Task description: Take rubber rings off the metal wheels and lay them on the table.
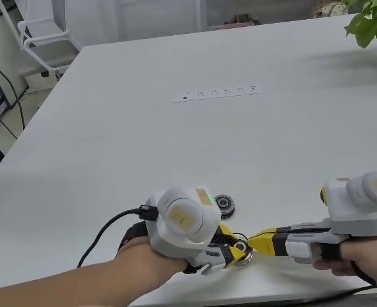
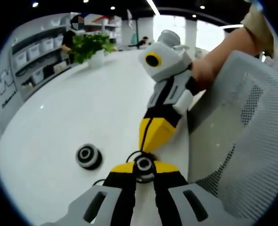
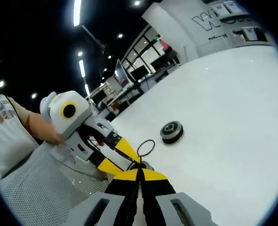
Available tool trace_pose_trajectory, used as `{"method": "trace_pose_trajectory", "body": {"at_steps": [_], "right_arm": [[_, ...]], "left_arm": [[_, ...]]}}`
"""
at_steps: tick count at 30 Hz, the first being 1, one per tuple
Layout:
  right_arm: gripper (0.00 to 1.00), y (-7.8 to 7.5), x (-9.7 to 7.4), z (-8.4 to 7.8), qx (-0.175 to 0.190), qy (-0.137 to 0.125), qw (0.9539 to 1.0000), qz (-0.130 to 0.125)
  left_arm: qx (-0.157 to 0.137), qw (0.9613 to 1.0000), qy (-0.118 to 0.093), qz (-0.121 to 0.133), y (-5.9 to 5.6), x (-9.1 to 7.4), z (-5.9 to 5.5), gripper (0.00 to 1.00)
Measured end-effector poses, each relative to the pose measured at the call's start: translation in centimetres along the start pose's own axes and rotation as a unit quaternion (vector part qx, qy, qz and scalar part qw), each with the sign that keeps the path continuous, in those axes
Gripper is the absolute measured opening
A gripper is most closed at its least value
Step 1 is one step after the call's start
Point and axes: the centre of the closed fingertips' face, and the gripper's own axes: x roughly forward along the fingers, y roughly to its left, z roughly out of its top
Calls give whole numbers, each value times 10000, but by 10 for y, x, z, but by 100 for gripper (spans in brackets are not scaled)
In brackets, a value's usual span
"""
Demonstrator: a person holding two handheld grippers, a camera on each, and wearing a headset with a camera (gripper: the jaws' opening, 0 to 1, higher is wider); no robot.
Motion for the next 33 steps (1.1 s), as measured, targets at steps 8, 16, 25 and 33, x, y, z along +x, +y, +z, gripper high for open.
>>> {"method": "trace_pose_trajectory", "body": {"at_steps": [8,16,25,33], "right_arm": [[0,-2,0,0,-25,2,10000,-7],[0,1,-1,2,-38,-1,10000,35],[0,9,-2,6,-100,12,9999,102],[0,15,-1,13,-168,17,9997,167]], "left_arm": [[-66,9999,-79,-64,-3,-5,7,21],[-115,9998,-145,-81,-3,-21,8,25],[-265,9993,-255,18,3,-43,8,30],[-384,9987,-300,110,8,-60,4,35]]}}
